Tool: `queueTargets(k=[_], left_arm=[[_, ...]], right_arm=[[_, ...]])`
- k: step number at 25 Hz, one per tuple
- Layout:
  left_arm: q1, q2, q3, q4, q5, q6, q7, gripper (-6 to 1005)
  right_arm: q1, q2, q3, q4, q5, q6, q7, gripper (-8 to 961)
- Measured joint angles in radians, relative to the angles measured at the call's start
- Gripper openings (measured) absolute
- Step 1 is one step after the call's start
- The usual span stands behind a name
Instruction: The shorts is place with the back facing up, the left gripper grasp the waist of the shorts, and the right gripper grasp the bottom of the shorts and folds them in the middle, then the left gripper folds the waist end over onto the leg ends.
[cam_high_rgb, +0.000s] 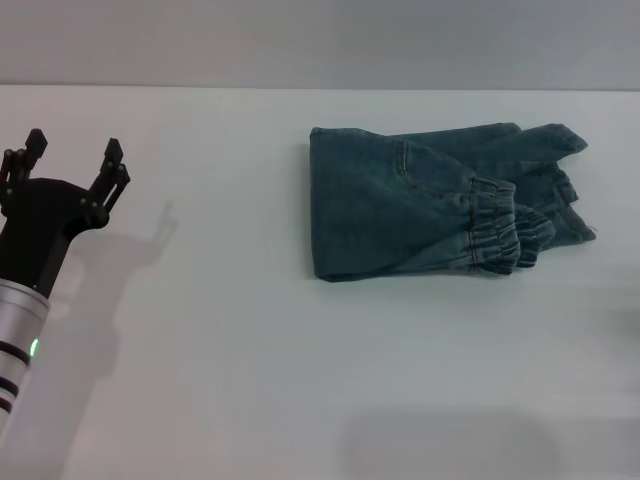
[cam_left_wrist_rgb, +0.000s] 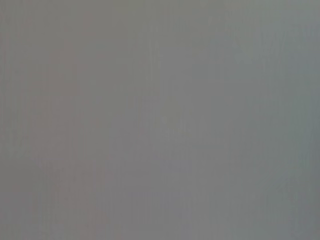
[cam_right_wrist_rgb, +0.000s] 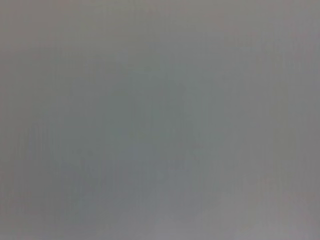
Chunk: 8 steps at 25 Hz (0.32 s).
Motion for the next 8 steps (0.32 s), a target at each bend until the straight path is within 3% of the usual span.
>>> queueTargets(k=[5,8], left_arm=[[0.005,0.0,0.003,0.0,0.0,0.004,-0.004,859],[0.005,-0.001,0.003,0.0,0.001,0.004,-0.004,859]], right_arm=[[-0.001,0.0,0.0,-0.006,-0.001,0.018,-0.001,735],[-0.001,0.0,0.0,-0.008,-0.003,0.022,-0.003,735]])
